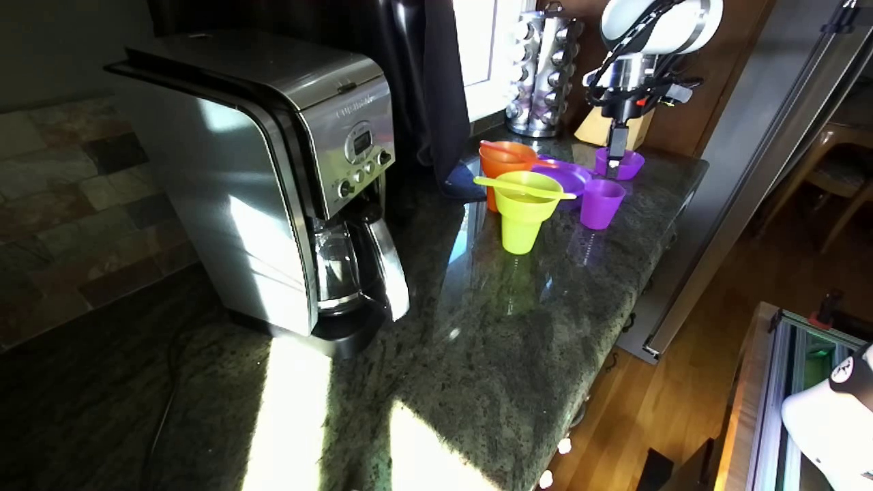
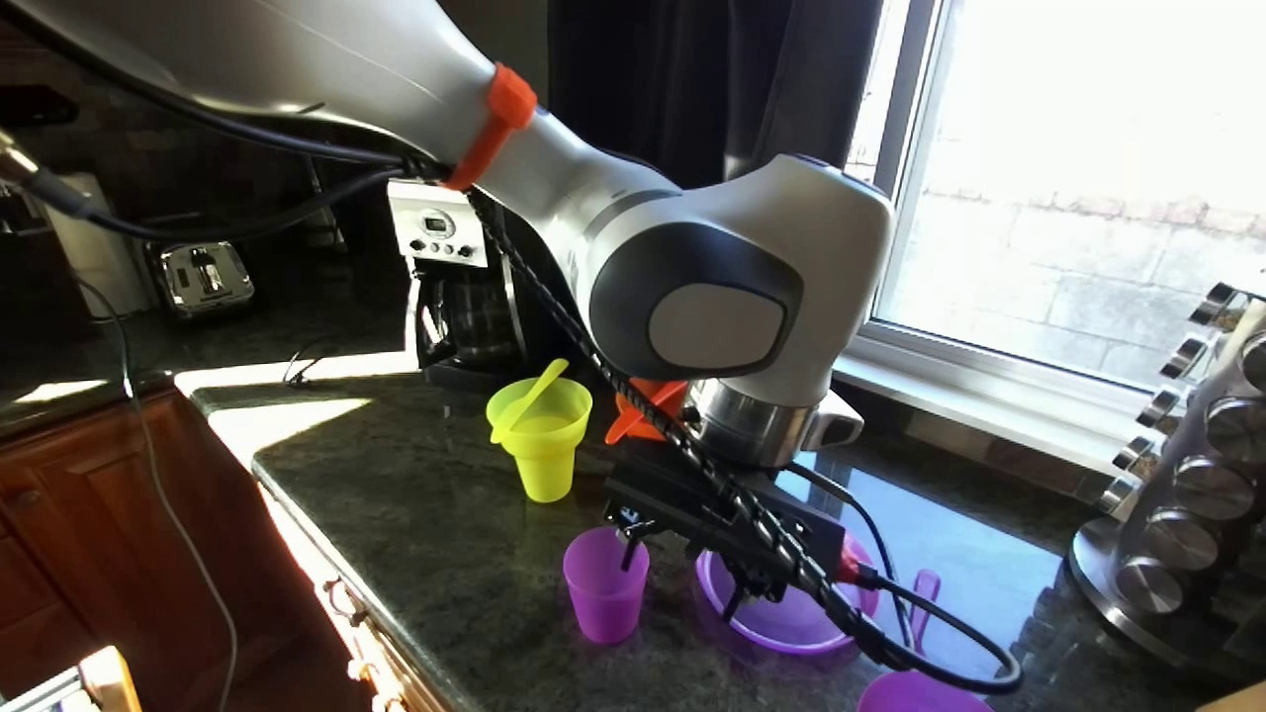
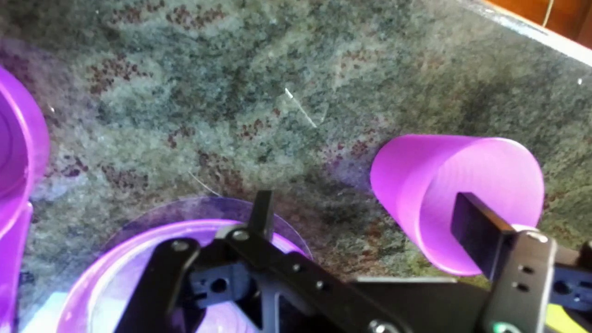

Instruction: Remove the purple knife from the purple bowl then remove the bowl from the top of the cup and place them on the right side of the counter, move the purple cup backwards.

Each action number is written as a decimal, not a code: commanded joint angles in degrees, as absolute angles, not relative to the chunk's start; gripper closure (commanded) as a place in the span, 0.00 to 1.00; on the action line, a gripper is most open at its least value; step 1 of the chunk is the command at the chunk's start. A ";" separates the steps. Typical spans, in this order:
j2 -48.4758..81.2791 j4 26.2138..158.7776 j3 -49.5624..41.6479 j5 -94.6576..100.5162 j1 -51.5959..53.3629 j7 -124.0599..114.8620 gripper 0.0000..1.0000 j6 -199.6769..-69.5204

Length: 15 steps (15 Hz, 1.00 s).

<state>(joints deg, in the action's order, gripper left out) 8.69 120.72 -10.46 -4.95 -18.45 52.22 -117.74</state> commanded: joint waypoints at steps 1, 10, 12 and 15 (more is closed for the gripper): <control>6.66 124.66 -10.55 -4.29 -17.54 58.05 0.34 -121.60; 7.13 124.28 -10.47 -5.48 -15.84 55.62 0.99 -120.72; 6.89 123.22 -10.69 -5.43 -15.78 51.97 1.00 -119.00; 5.87 120.94 -11.16 -6.29 -16.24 47.37 0.99 -115.95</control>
<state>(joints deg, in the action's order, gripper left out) 7.85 122.60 -10.30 -5.21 -16.25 51.51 -120.27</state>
